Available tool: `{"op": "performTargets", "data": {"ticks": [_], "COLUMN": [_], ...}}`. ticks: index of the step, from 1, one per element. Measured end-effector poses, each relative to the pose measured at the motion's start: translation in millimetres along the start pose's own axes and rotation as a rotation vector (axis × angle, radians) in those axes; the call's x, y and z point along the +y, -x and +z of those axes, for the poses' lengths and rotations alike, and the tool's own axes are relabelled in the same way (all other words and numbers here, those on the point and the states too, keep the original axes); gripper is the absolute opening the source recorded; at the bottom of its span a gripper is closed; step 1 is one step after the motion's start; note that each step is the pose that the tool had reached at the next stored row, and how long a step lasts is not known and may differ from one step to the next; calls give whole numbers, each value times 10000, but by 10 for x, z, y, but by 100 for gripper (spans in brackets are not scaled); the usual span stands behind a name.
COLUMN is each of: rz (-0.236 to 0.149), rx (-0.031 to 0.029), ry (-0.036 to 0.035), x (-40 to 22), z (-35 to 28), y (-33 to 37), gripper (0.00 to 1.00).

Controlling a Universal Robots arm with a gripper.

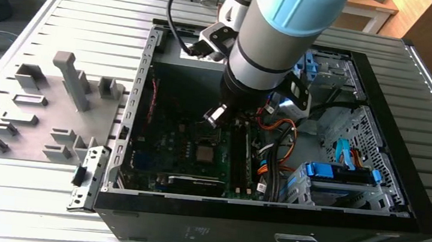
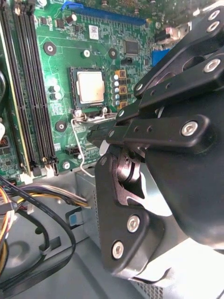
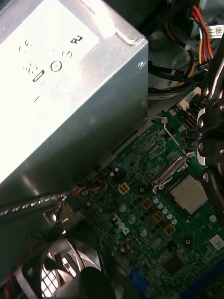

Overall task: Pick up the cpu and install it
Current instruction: 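Close the cpu cover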

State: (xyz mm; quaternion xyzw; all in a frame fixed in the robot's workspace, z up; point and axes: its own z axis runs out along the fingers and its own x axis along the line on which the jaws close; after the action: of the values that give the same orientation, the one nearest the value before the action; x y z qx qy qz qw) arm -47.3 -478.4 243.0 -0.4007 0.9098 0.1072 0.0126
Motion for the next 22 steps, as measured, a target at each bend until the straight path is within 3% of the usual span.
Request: {"op": "performTargets", "data": {"ticks": [22], "rz": [-1612], "rx": [304], "ry": [180], "x": [-24], "z": [12], "y": [8], "gripper": [11]}}
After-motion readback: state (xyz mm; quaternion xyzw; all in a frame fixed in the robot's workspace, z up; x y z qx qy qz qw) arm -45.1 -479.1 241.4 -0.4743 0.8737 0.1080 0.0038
